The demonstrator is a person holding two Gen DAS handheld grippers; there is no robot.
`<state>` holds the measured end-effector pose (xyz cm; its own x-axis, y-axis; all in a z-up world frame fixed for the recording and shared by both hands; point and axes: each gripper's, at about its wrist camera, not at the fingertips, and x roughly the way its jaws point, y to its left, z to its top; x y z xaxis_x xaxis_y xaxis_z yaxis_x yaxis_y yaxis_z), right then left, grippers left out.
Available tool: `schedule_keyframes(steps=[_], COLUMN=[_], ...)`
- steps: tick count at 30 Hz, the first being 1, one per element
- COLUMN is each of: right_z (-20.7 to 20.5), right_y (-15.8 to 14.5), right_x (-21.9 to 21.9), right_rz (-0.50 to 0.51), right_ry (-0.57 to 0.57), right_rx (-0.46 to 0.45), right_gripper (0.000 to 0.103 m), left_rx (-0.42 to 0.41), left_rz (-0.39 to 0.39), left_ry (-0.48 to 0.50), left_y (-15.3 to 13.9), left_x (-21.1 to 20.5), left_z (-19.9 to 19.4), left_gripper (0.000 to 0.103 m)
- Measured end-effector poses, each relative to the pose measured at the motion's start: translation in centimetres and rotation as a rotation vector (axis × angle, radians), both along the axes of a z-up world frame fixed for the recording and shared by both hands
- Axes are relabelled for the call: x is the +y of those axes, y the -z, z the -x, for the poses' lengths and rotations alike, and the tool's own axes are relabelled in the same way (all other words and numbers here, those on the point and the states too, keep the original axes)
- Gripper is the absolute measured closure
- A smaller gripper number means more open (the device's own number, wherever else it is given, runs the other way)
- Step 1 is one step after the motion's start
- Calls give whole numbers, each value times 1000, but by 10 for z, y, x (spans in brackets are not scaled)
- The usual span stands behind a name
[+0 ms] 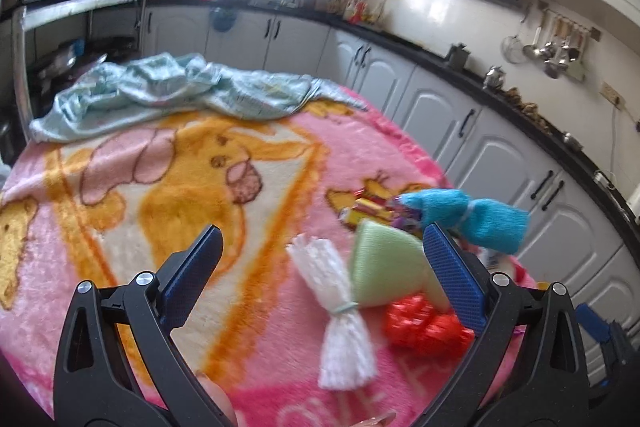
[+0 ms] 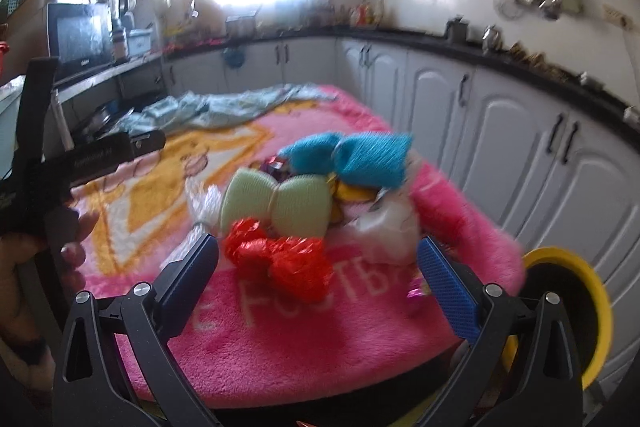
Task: Collect trash
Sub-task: 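Grasp the red plastic bag with the right tool while the left tool grasps the white mesh net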
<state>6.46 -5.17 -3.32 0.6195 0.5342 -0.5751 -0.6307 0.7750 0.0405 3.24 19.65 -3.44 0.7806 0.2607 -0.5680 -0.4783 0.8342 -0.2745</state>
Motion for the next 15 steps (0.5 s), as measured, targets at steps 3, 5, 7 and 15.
schedule_keyframes(steps=[3, 5, 7, 15], right_z=[-16, -24, -32, -41], right_y=[15, 23, 32, 54], right_x=[7, 10, 16, 27], right_rz=[15, 13, 18, 41], right_ry=[-7, -12, -14, -74], right_rx=[68, 102, 137, 235], right_gripper=[6, 6, 7, 49], left_rx=[44, 55, 47, 84], left_rz=[99, 176, 239, 398], left_ry=[25, 37, 44, 79], left_y=[20, 33, 46, 76], left_x=[18, 27, 34, 44], left_z=[-13, -18, -21, -43], left_gripper=[11, 11, 12, 42])
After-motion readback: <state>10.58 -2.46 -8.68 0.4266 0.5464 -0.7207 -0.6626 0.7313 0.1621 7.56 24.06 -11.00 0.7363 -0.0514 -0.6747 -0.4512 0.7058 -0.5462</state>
